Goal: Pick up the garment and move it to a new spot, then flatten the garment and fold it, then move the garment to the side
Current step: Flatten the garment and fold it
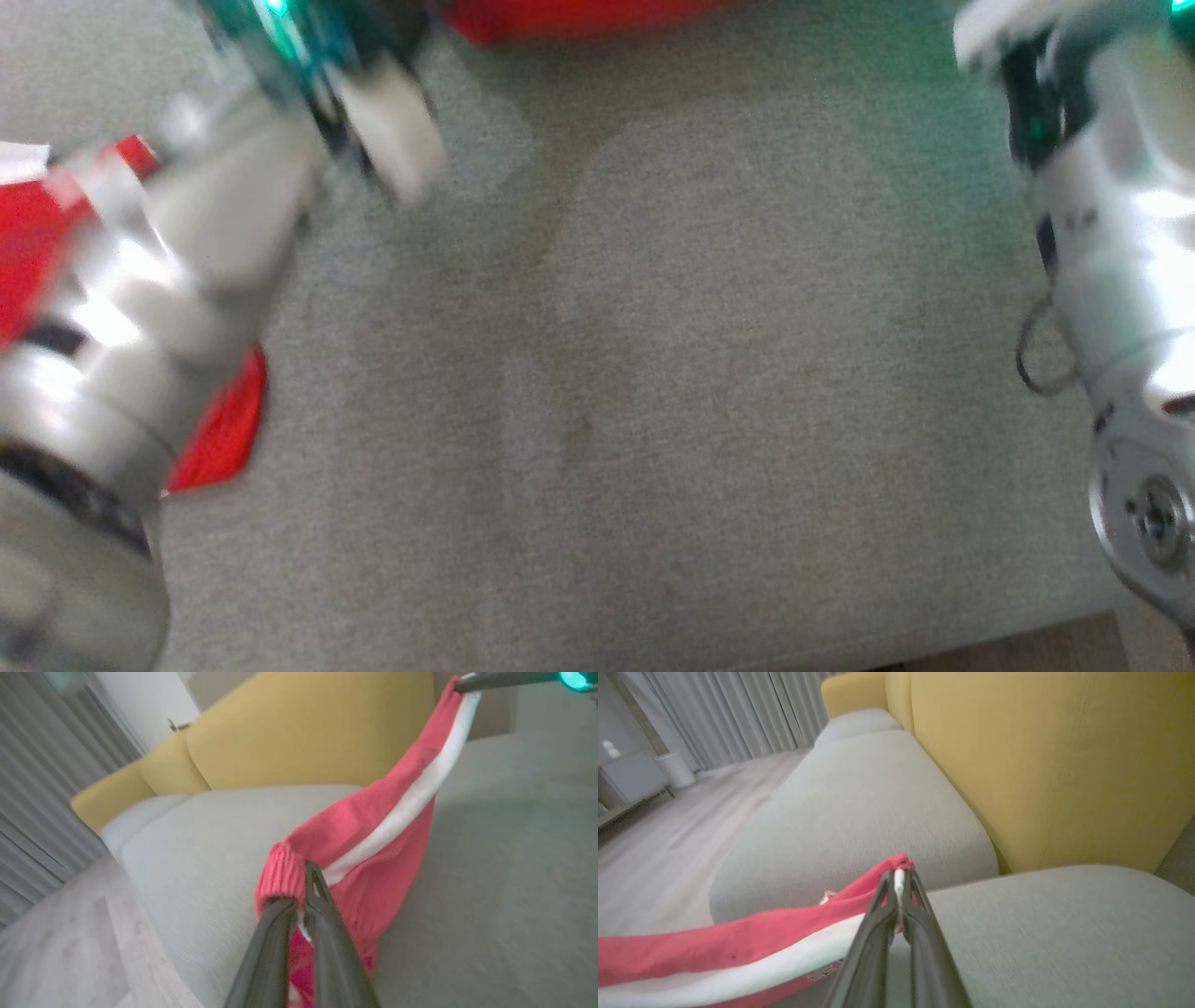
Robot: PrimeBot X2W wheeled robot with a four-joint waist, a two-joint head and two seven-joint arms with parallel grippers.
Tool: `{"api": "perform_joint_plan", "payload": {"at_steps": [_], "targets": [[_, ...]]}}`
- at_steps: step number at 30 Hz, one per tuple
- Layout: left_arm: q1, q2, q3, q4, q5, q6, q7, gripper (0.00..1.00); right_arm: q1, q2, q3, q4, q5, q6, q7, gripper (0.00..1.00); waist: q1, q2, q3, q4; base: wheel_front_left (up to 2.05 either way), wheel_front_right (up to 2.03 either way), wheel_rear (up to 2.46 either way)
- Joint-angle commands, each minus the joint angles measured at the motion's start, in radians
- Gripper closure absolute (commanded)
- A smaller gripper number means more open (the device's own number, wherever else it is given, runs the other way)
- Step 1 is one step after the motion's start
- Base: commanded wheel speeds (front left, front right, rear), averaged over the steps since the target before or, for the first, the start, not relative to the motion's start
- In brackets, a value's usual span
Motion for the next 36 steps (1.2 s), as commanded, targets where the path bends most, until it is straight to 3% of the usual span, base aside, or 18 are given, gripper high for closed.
{"api": "perform_joint_plan", "payload": {"at_steps": [1, 5, 11, 22, 29, 36], "targets": [[-0.020, 0.030, 0.009, -0.035, -0.011, 0.002, -0.010, 1.00, -0.001, -0.011, 0.020, -0.019, 0.001, -0.001, 0.007, 1.00, 0.0000, 0.0000, -0.015, 0.008, 0.00, 0.00, 0.00], [0.110, 0.064, -0.069, -0.111, -0.015, 0.002, -0.011, 1.00, 0.075, -0.058, 0.075, 0.020, 0.036, -0.001, 0.070, 1.00, 0.0000, 0.0000, -0.053, 0.018, 0.00, 0.00, 0.00], [0.256, 0.082, -0.093, -0.205, -0.016, 0.008, -0.011, 1.00, 0.189, -0.125, 0.155, 0.018, 0.109, -0.001, 0.144, 1.00, 0.0000, 0.0000, -0.133, 0.016, 0.00, 0.00, 0.00], [0.442, 0.086, -0.131, -0.282, -0.033, 0.066, -0.002, 1.00, 0.407, -0.212, 0.266, -0.100, 0.266, -0.001, 0.260, 1.00, 0.0000, 0.0000, -0.292, -0.014, 0.00, 0.00, 0.00], [0.534, 0.085, -0.145, -0.365, -0.055, 0.105, 0.027, 1.00, 0.522, -0.257, 0.285, -0.184, 0.336, -0.001, 0.297, 1.00, 0.0000, 0.0000, -0.365, -0.016, 0.00, 0.00, 0.00], [0.631, 0.088, -0.162, -0.481, -0.067, 0.160, 0.072, 1.00, 0.643, -0.290, 0.243, -0.272, 0.389, -0.001, 0.322, 1.00, 0.0000, 0.0000, -0.420, -0.015, 0.00, 0.00, 0.00]]}}
